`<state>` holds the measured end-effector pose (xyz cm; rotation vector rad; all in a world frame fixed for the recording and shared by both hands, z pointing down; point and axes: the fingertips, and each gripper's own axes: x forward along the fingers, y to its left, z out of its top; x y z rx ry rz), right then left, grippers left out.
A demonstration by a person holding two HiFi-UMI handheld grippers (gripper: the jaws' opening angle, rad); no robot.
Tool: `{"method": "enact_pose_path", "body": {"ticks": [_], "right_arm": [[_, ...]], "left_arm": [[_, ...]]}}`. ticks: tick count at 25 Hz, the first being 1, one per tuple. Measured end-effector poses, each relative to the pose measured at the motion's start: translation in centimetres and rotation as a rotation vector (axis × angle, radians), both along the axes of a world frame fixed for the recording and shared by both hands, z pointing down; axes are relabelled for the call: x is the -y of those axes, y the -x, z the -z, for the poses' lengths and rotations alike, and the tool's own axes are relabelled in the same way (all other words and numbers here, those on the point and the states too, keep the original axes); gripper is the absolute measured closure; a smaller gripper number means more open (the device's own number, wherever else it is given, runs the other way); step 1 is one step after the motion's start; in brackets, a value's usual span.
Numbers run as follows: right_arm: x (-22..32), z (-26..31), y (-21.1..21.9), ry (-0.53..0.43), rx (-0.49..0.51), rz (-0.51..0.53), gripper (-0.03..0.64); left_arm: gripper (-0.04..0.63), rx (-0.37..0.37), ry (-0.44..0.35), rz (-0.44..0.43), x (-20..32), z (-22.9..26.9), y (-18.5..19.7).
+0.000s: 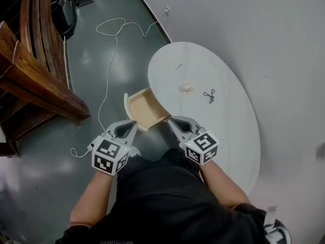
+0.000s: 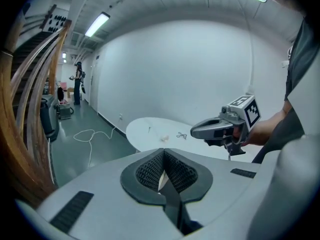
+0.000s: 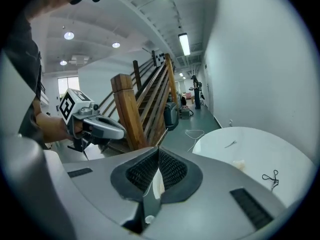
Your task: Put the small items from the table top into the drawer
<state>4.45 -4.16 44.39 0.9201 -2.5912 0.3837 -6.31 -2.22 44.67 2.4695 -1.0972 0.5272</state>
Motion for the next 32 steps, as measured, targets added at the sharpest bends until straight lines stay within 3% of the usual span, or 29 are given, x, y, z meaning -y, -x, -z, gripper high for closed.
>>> {"method": "enact_pose_path", "body": {"ticks": [10, 14, 17, 20, 23, 25, 32], "right_arm": [[7.7, -4.2, -6.9, -0.013, -0.200, -0.134, 0.618], [10.8, -8.1, -13.3, 0.023, -0.354, -0.213, 0.618], [13.1, -11.2, -19.8, 0.102, -0.414, -0.353, 0.618], [14.6, -13.2, -26.2, 0.195, -0.403, -0.535, 0.617], [15.4, -14.7, -29.7, 0.265, -0.356, -0.634, 0.587], [15.6, -15.7, -30.7, 0.313, -0.315, -0.675, 0.555], [16.0, -18.2, -30.8, 0.409, -0.256, -0.696, 0.552]], "left_arm": [[0.580, 0.017, 0.070, 0.037, 3.1, -2.2, 1.7], [0.580, 0.037, 0.102, 0.069, 4.1, -2.9, 1.6], [0.580, 0.067, 0.127, 0.082, 5.2, -3.3, 1.2], [0.580, 0.072, 0.127, 0.091, 6.2, -3.0, 0.6], [0.580, 0.076, 0.134, 0.094, 7.0, -2.8, 0.2], [0.580, 0.063, 0.148, 0.099, 7.3, -2.8, 0.1], [0.580, 0.057, 0.171, 0.103, 7.8, -3.1, -0.5]]}}
